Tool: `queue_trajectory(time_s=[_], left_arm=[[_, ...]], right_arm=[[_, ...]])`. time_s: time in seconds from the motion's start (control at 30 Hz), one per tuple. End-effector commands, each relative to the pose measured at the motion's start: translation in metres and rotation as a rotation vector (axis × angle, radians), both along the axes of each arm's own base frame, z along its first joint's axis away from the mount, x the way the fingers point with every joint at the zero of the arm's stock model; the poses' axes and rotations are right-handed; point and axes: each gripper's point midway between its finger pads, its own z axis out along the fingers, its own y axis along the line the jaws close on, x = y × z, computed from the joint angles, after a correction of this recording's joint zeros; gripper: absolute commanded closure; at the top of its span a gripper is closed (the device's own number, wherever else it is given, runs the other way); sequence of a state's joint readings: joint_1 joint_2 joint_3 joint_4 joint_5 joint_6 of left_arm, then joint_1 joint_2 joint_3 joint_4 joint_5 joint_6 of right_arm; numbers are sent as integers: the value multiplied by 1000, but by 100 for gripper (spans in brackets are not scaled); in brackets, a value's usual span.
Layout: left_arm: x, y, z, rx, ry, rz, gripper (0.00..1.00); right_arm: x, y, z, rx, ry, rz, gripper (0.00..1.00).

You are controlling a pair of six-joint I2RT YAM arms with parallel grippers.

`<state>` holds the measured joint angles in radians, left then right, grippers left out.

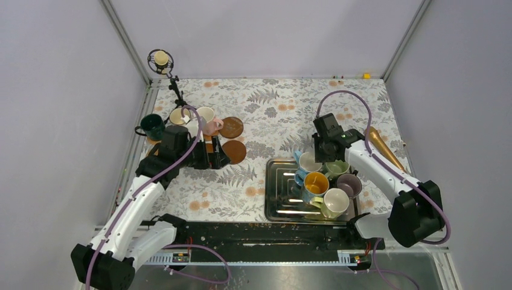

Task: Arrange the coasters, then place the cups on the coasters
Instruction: Pick up the cup from the tray.

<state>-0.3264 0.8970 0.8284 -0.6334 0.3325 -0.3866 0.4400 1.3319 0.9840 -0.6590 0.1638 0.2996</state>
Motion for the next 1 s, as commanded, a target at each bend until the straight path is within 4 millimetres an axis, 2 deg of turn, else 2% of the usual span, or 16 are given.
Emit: queue_trajectory(time_s=[0.0,0.07,0.1,0.4,0.5,0.63,0.77,0.97], left_arm=[[7,0,14,-1,-79,-2,1],[8,1,14,2,-81,4,1],[9,2,15,6,-84,11,1],[16,26,25,60,-141,137,1],[17,29,32,56,-163,150,1],[23,36,36,55,-182,191,1],[24,44,37,71,-186,228,1],[23,70,55,97,-266,352,1]], right_arm=[[12,8,10,34,-44,16,86],[14,10,18,40,-52,19,97],[15,11,24,49,-57,23,100],[24,24,79,141,-125,-7,100],[28,36,98,204,-140,-16,100],[38,64,114,285,-149,14,100],[49,98,118,317,-132,49,100],[78,144,125,342,-133,75,100]])
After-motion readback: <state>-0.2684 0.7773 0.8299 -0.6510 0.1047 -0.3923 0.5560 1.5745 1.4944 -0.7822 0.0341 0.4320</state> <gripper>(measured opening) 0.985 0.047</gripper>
